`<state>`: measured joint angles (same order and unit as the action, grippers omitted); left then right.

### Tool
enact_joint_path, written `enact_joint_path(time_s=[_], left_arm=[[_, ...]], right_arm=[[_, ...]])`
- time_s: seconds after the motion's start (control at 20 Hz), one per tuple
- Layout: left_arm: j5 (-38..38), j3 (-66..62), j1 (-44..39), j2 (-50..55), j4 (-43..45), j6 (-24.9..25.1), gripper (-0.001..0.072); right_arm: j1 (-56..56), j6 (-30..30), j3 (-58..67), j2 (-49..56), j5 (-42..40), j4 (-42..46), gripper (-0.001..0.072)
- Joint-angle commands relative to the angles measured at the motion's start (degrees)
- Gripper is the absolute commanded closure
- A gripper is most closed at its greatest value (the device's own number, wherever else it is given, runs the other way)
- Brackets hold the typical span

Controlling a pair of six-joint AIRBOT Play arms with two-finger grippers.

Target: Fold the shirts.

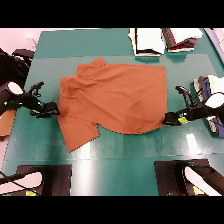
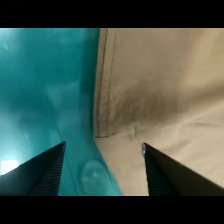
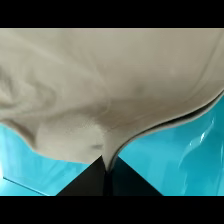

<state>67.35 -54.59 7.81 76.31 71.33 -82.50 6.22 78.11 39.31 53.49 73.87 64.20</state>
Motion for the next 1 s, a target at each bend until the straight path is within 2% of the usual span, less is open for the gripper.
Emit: enact_joint_path(time_s=[0.0, 0.25, 0.35, 0.4, 0.55, 0.75, 0.95], left_arm=[[1.79, 0.02, 0.02, 2.82, -3.08, 1.92, 0.0139], [2.19, 1.18, 0.02, 2.86, -5.27, 2.27, 0.0140], [0.70, 3.45, -0.46, 2.84, -8.07, 4.17, 0.0143], [-0.09, 4.09, -1.14, 2.84, -8.00, 4.17, 0.0246], [-0.81, 3.72, -1.42, 1.57, -9.07, 5.05, 0.0681], [-0.90, -1.49, -1.40, -6.67, -8.35, 4.98, 0.0686], [-0.92, -13.55, -1.40, -21.03, -8.37, 4.28, 0.0685]], right_arm=[[0.04, 0.37, 0.96, -0.37, -0.24, -0.13, 0.0694], [0.04, 0.50, 0.96, -0.37, -0.39, -0.20, 0.0694], [0.04, 0.52, 0.96, -0.37, -0.37, -0.20, 0.0694], [0.04, 0.52, 0.96, -0.37, -0.39, -0.20, 0.0694], [0.04, 0.52, 1.05, -0.39, -0.37, -0.15, 0.0694], [0.04, 0.50, 8.00, -0.39, 0.50, -0.07, 0.0695], [0.04, 0.50, 26.45, -0.39, 2.99, -0.07, 0.0694]])
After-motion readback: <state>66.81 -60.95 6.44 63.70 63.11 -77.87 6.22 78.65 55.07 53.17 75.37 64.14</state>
